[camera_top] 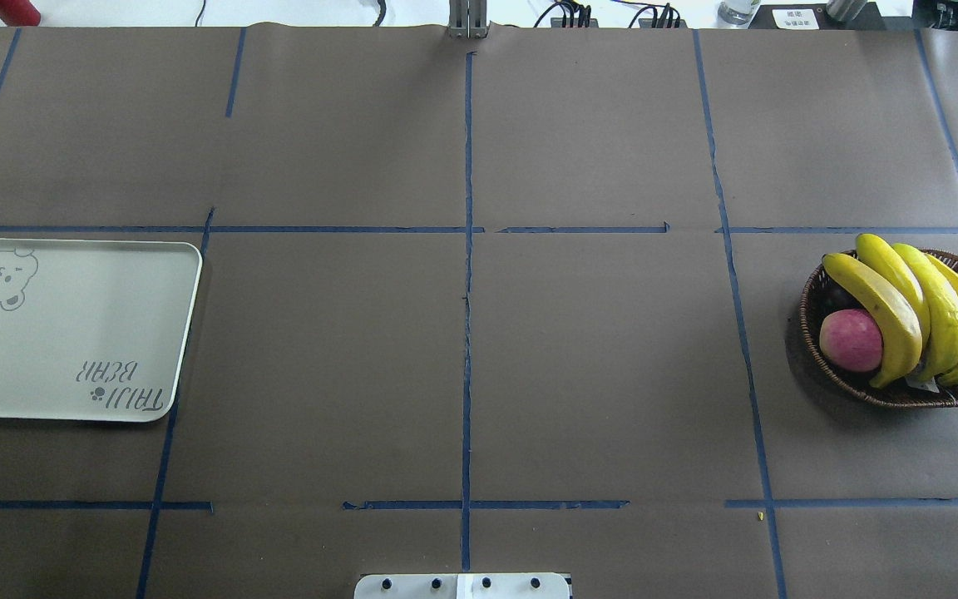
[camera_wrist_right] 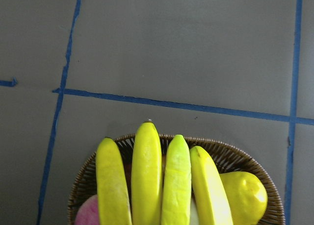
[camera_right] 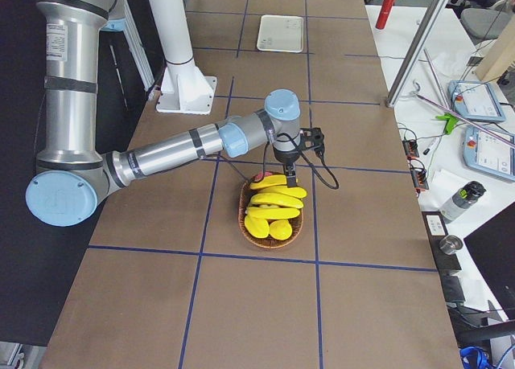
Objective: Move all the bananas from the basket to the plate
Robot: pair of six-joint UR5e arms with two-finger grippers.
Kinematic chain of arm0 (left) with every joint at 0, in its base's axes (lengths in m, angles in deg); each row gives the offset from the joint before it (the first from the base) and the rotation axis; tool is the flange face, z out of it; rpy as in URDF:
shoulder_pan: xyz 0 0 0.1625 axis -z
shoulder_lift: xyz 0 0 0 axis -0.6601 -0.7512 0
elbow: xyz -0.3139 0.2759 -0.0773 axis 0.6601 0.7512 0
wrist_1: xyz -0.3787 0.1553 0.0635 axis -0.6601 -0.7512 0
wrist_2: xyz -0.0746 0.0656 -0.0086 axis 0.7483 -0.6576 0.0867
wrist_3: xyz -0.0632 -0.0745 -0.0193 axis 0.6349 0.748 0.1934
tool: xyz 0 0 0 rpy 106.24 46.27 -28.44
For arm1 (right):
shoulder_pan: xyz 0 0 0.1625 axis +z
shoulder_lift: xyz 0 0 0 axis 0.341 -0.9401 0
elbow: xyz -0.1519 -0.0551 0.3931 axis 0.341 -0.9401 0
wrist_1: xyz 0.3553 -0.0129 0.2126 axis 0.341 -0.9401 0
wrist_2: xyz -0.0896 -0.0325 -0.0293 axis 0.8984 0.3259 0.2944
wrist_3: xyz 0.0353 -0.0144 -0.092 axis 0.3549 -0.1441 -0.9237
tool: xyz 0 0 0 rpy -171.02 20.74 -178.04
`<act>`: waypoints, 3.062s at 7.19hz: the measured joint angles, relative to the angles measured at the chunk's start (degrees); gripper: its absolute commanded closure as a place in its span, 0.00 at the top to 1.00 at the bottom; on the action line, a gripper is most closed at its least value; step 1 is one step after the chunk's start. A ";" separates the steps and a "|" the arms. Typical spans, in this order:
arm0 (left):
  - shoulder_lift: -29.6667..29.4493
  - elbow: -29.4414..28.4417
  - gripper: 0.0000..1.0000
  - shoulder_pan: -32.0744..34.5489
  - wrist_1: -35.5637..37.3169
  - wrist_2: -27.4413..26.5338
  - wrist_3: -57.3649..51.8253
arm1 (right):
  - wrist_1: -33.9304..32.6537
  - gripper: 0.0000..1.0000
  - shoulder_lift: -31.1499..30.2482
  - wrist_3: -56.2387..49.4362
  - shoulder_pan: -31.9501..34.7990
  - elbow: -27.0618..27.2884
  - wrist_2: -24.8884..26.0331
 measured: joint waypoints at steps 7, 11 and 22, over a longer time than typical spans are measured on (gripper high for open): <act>0.01 -0.08 1.00 0.00 -0.04 0.08 0.02 | 17.95 0.94 -6.34 15.02 -15.25 -1.93 4.11; -0.07 -0.06 1.00 0.00 -0.03 0.08 0.02 | 18.05 0.68 -6.17 14.26 -16.50 -4.85 4.18; -0.34 0.03 1.00 -0.02 -0.05 0.10 0.13 | 17.52 0.00 -5.62 14.28 -7.84 2.15 -3.98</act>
